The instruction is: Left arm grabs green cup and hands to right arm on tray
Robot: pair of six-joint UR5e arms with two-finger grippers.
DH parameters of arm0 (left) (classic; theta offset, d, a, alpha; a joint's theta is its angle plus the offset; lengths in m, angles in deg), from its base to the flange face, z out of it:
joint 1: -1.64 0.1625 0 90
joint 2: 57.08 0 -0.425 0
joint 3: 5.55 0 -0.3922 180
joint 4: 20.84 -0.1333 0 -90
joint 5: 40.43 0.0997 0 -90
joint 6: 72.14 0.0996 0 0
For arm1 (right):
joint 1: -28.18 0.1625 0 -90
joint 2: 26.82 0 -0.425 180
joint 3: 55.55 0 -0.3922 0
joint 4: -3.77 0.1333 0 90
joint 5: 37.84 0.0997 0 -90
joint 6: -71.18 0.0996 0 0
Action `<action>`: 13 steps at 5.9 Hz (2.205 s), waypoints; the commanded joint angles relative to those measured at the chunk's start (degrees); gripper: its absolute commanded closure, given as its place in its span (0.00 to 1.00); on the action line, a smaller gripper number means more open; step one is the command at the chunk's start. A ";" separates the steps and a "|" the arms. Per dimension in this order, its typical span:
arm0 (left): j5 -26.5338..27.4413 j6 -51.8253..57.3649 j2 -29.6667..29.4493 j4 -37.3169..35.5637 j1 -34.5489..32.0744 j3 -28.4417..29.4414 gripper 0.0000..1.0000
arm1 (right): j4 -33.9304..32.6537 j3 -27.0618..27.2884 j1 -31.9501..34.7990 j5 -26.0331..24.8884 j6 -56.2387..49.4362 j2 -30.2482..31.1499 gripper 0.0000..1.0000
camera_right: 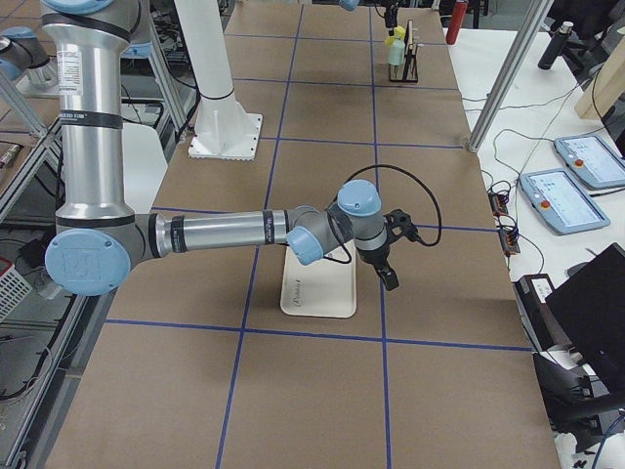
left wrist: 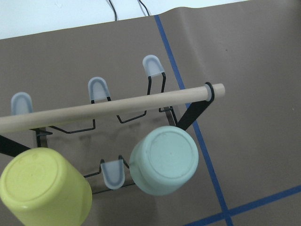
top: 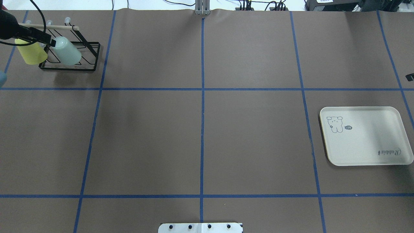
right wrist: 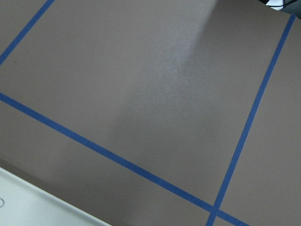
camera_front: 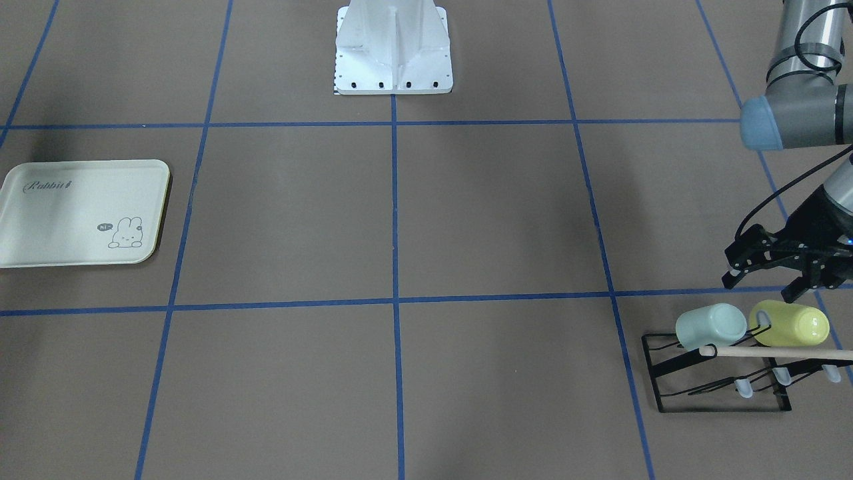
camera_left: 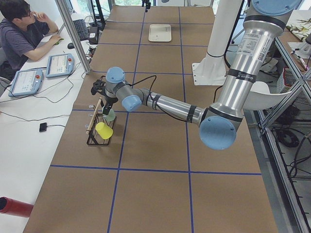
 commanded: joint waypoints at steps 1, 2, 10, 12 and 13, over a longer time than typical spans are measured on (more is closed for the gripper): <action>0.28 0.10 -5.72 0.15 0.72 6.41 0.00 | 0.00 -0.45 -0.12 0.00 -0.07 -0.09 0.00; 0.19 0.44 -7.23 0.41 0.90 8.36 0.01 | 0.00 -0.45 -0.20 0.00 0.02 -0.09 0.00; 0.45 8.97 -5.94 0.06 2.91 8.38 0.01 | 0.00 -0.54 -0.20 0.00 0.02 0.00 0.00; 1.59 8.97 -5.93 0.06 4.15 8.38 0.01 | -0.09 -0.62 -0.20 0.00 0.02 0.00 0.00; 1.60 8.97 -5.93 -0.02 4.15 8.38 0.04 | -0.09 -0.63 -0.20 0.00 0.02 0.00 0.00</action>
